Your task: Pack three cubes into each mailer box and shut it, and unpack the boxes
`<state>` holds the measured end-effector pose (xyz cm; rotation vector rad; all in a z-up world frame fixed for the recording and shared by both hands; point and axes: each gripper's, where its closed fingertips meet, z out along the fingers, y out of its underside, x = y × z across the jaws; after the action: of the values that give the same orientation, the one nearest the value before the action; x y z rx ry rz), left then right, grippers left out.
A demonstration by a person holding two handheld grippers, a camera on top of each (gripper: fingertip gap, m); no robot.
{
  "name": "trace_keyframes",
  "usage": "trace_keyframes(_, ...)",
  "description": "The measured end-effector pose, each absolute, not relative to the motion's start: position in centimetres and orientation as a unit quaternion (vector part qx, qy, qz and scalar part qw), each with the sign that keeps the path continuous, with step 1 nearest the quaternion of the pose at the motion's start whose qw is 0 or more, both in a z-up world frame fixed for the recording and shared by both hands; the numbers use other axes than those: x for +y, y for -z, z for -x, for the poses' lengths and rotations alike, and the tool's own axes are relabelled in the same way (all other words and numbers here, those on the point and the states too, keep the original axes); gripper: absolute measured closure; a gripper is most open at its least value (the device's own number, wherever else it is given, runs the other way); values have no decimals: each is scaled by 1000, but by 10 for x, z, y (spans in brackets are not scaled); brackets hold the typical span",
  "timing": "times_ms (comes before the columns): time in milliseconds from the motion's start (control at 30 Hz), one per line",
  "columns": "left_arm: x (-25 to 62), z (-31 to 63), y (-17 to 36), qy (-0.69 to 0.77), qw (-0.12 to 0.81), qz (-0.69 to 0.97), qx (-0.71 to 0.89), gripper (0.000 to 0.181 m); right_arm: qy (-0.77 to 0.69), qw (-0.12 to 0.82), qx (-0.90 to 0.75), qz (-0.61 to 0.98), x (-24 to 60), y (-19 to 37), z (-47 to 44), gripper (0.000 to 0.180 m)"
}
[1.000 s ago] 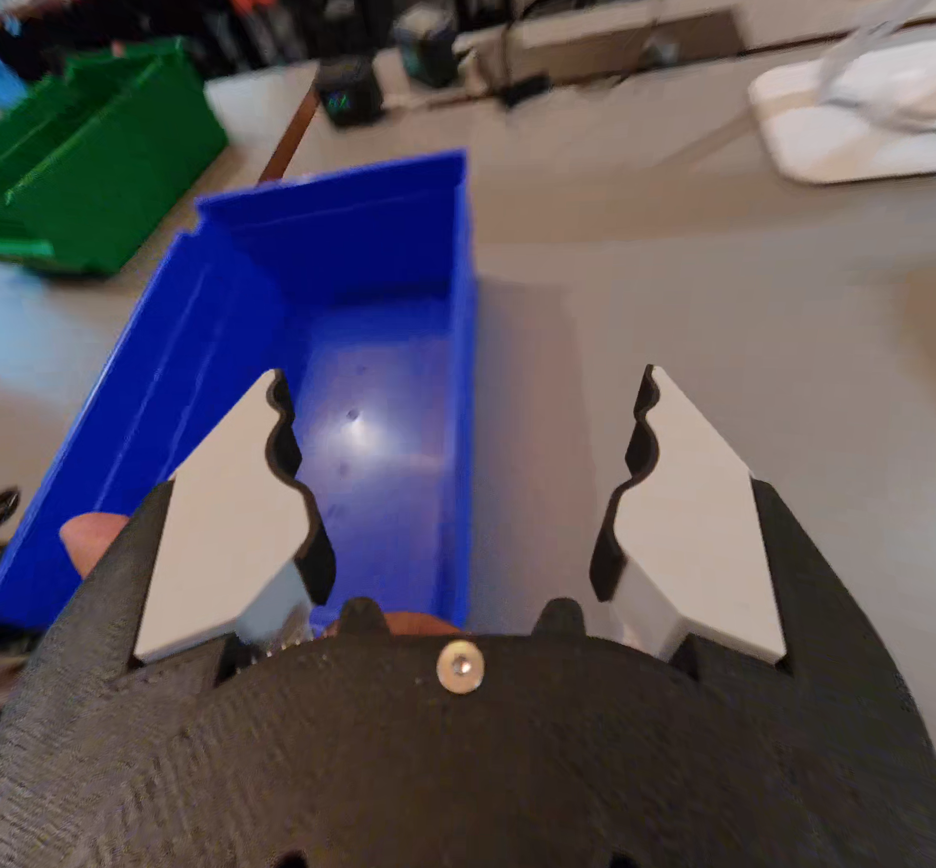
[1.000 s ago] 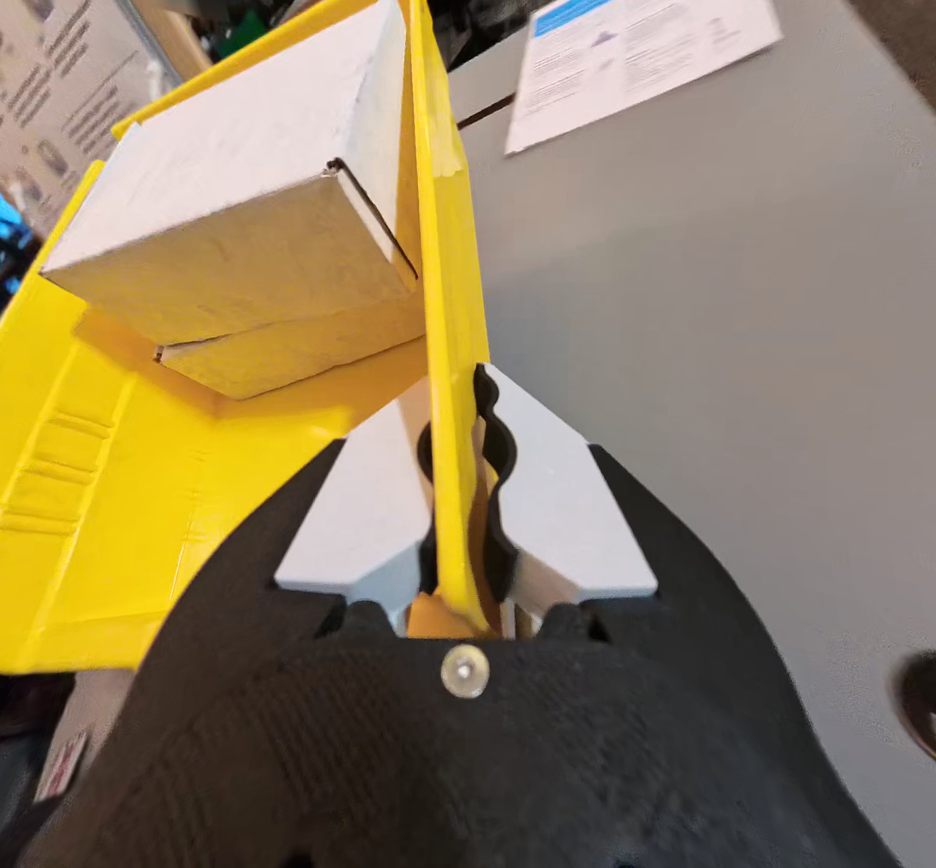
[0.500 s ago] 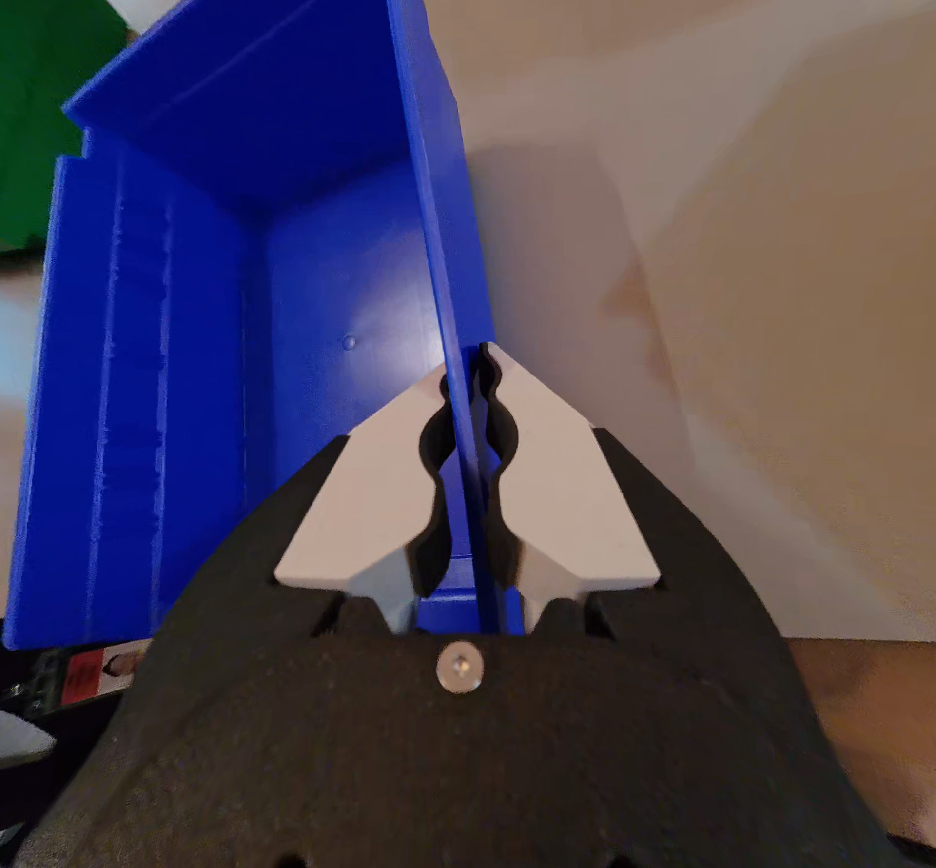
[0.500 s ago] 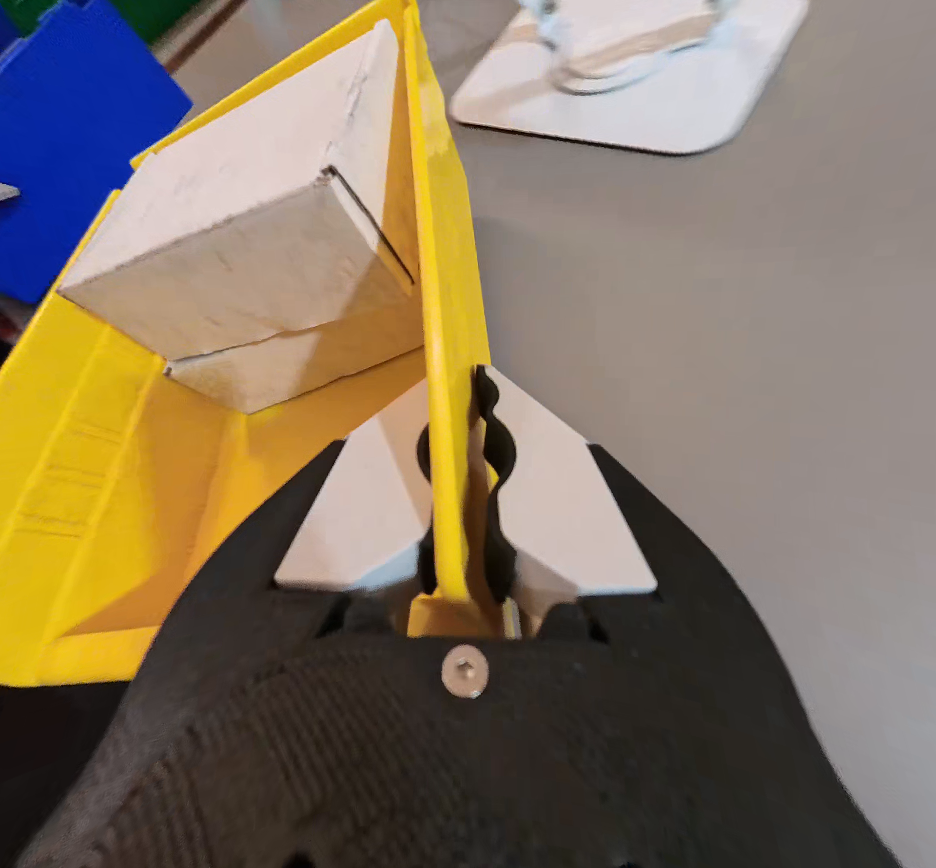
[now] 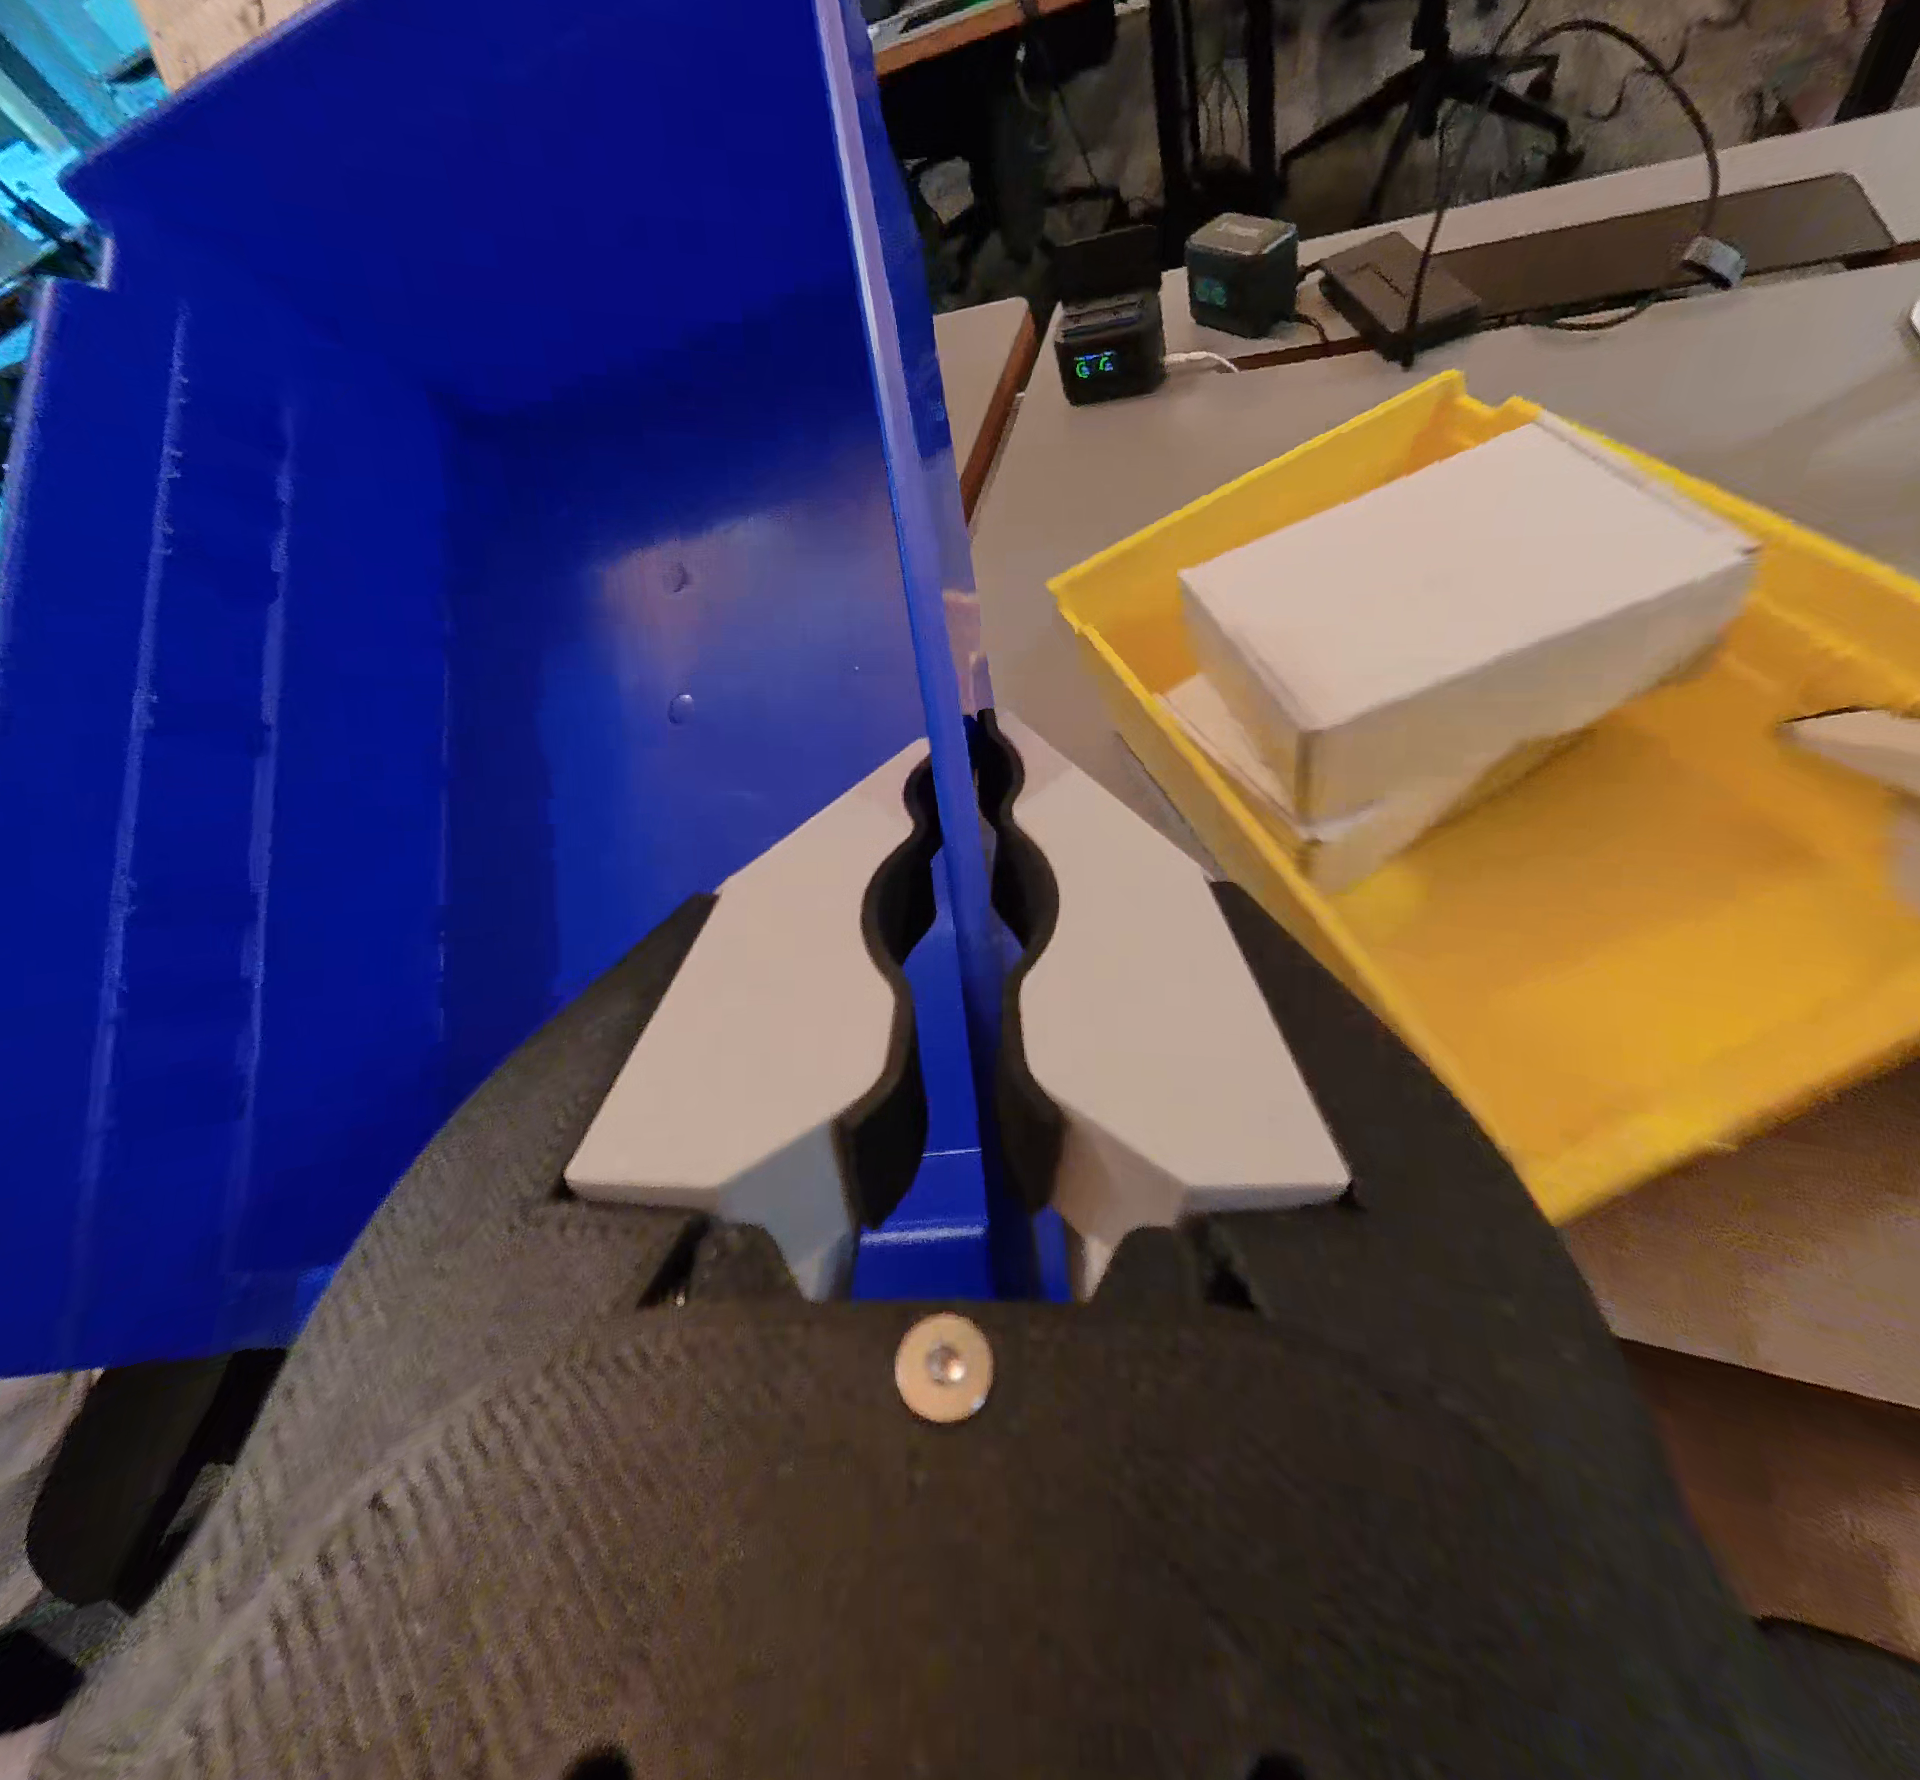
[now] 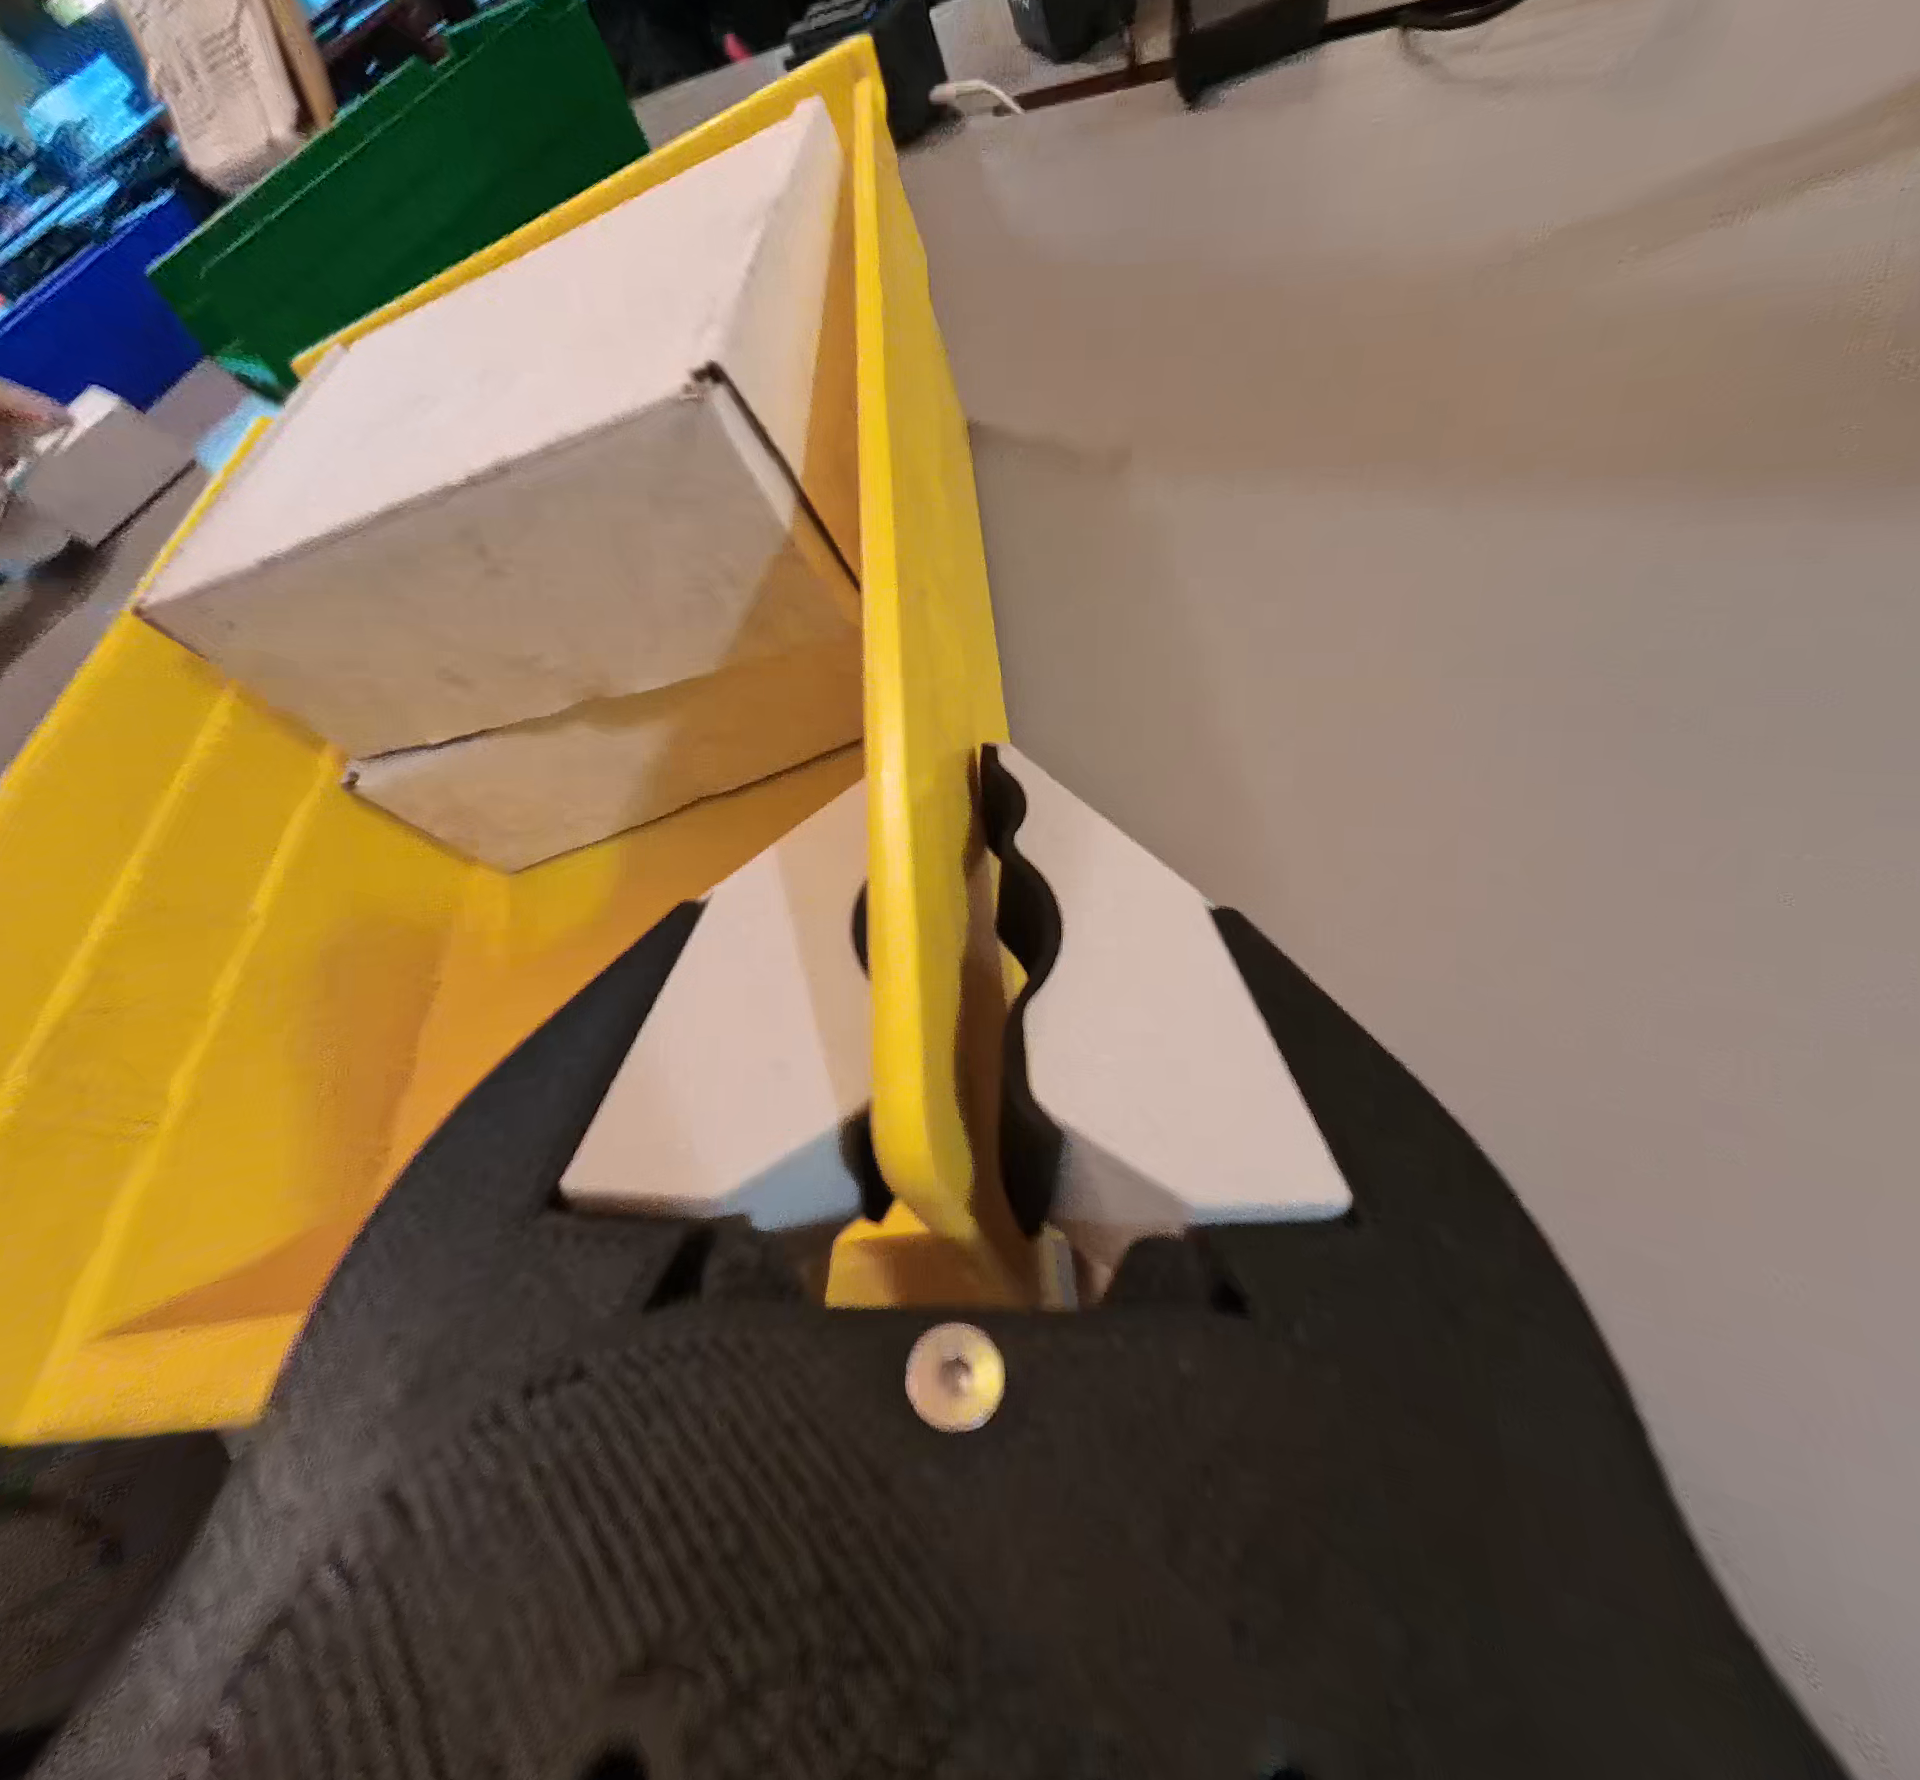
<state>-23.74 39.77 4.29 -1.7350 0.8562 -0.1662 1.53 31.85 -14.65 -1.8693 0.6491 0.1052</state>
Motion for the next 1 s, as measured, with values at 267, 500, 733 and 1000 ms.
trace_keyframes(267,406,237,-28,100,539,749,372,177,-73,534,220,813,386,137,67,119)
trace_keyframes(500,362,200,-42,126,528,719,435,177,-97,586,169,787,322,94,45,96)
trace_keyframes(733,218,97,-49,204,480,612,594,177,-8,629,205,750,140,67,-71,100)
trace_keyframes(1000,20,-12,29,276,398,463,742,177,27,609,327,722,-66,106,-177,115)
